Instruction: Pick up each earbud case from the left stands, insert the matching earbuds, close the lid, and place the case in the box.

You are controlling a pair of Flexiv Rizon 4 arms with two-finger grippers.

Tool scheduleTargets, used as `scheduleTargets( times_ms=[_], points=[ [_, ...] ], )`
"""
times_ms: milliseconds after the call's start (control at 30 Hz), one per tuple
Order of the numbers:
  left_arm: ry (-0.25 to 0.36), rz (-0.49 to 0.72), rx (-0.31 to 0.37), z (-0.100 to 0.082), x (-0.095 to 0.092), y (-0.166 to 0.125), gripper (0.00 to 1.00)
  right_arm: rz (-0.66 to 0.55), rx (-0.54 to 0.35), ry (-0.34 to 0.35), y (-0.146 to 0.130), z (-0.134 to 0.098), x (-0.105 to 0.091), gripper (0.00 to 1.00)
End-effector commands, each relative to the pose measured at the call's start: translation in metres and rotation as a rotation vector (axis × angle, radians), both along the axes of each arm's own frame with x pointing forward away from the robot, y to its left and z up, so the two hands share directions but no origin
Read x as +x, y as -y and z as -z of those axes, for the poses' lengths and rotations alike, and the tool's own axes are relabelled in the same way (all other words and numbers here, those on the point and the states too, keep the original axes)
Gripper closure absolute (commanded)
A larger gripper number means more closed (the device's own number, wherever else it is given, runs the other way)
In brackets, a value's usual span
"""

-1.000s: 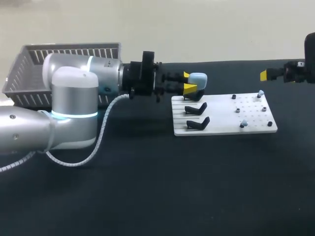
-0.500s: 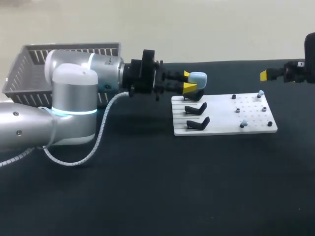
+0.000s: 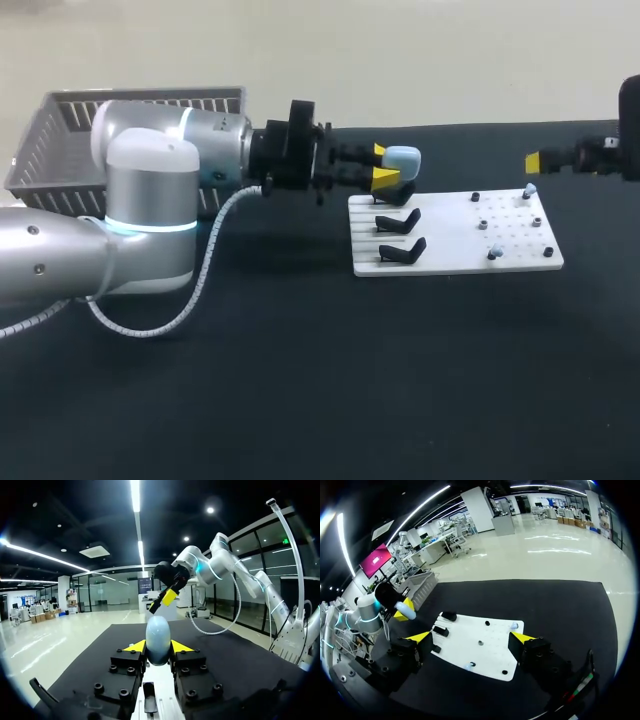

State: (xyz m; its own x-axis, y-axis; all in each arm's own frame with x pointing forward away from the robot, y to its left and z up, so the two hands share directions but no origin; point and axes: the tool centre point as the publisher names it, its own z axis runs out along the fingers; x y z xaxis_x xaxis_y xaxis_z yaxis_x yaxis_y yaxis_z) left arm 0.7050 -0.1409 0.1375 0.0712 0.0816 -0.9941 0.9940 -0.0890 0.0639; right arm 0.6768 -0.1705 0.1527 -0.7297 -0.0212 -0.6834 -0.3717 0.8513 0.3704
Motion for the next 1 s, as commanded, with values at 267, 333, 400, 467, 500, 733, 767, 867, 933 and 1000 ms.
scheduleTargets(
  times_ms=[267,333,400,467,500,733,767,867,933,1000],
  points=[
    [0.001,0.000,-0.002,0.001,0.001,0.000,1.00,0.006,-0.147,0.019,-0.050,-0.031,-0.059,0.00],
    [0.001,0.000,-0.002,0.001,0.001,0.000,1.00,0.019,-0.185,0.012,-0.060,-0.034,-0.063,0.00],
    [0.001,0.000,-0.002,0.001,0.001,0.000,1.00,0.008,-0.203,-0.007,-0.069,-0.035,-0.065,0.00],
    [0.001,0.000,-0.002,0.001,0.001,0.000,1.00,-0.015,-0.241,-0.028,-0.078,-0.031,-0.064,0.00],
    [0.001,0.000,-0.002,0.001,0.001,0.000,1.00,-0.017,-0.262,-0.041,-0.081,-0.027,-0.063,0.00],
    [0.001,0.000,-0.002,0.001,0.001,0.000,1.00,-0.047,-0.287,-0.084,-0.101,-0.023,-0.058,0.00],
    [0.001,0.000,-0.002,0.001,0.001,0.000,1.00,-0.050,-0.289,-0.084,-0.103,-0.024,-0.057,0.00],
    [0.001,0.000,-0.002,0.001,0.001,0.000,1.00,-0.069,-0.295,-0.090,-0.110,-0.026,-0.054,0.00],
    [0.001,0.000,-0.002,0.001,0.001,0.000,1.00,-0.074,-0.303,-0.095,-0.113,-0.025,-0.051,0.00],
    [0.001,0.000,-0.002,0.001,0.001,0.000,1.00,-0.079,-0.299,-0.099,-0.118,-0.024,-0.049,0.00]
  ],
)
